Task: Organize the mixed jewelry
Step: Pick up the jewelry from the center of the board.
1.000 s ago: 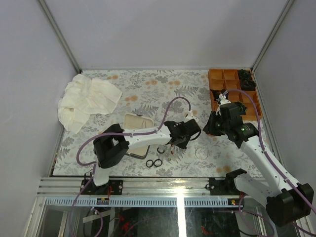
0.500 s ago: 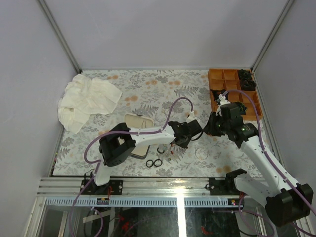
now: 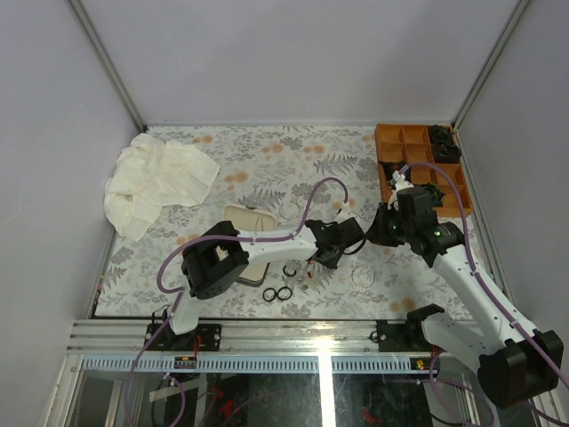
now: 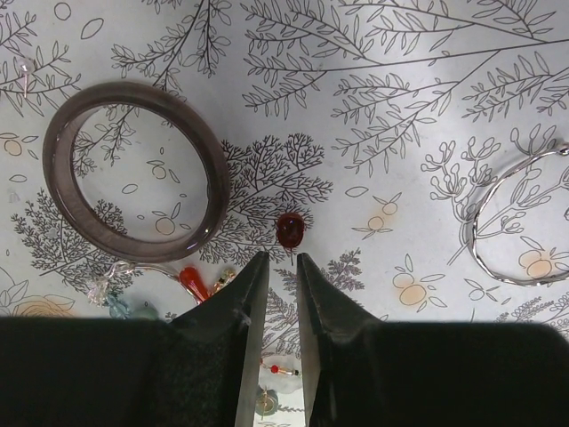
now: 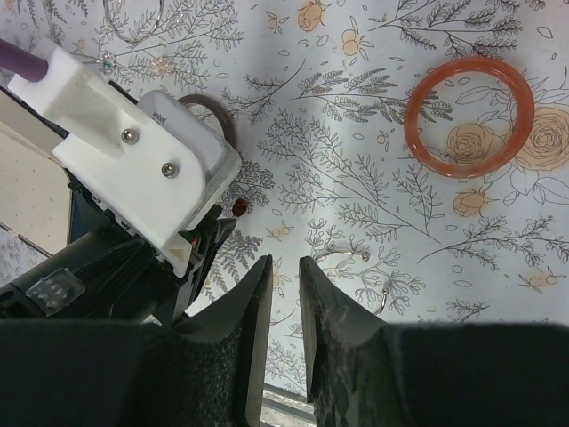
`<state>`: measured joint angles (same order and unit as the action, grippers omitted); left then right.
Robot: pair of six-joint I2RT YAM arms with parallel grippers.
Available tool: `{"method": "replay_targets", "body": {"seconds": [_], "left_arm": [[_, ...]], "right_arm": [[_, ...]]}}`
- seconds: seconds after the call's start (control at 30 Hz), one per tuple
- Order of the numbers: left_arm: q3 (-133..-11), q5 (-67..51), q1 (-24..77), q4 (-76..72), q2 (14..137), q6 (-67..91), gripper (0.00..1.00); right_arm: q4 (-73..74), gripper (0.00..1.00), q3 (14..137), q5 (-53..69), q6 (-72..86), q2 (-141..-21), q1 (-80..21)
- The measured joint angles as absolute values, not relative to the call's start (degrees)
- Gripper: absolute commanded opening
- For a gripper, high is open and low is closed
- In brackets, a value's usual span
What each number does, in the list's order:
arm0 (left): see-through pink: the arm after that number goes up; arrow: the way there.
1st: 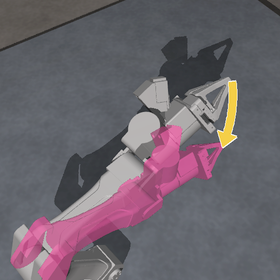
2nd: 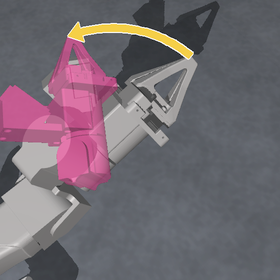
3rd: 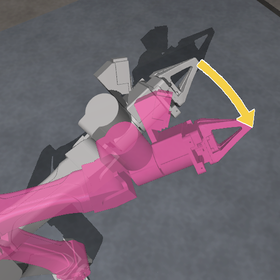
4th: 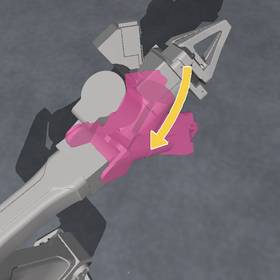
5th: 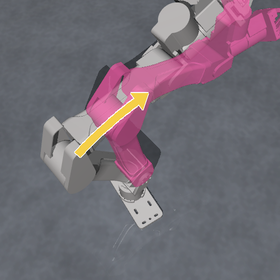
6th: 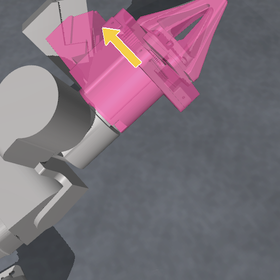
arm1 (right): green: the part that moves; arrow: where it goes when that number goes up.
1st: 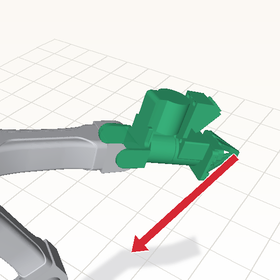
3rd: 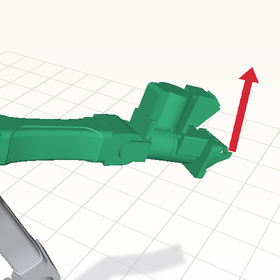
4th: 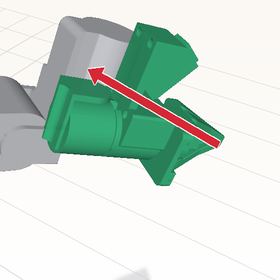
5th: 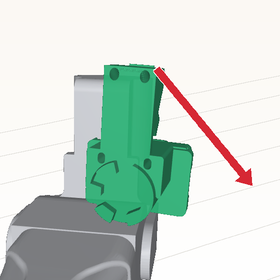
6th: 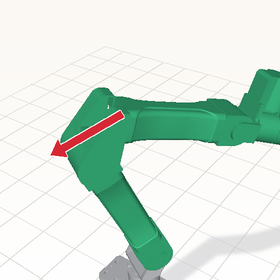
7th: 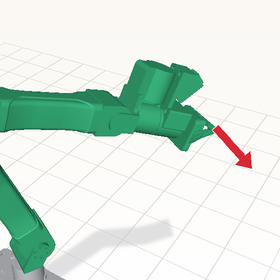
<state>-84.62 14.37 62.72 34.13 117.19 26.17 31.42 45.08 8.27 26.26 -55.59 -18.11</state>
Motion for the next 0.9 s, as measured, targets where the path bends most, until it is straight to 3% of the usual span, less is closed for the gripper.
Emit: {"method": "replay_targets", "body": {"seconds": [0.5, 0.9], "left_arm": [[-84.66, 14.46, 62.72, 33.78, 117.89, 25.43, 0.16], [-85.58, 14.61, 62.70, 33.30, 118.87, 24.38, 0.00]], "right_arm": [[31.38, 0.24, 44.91, 9.13, 25.89, -55.75, -18.06], [30.98, 0.23, 44.71, 9.74, 25.87, -56.12, -18.04]]}}
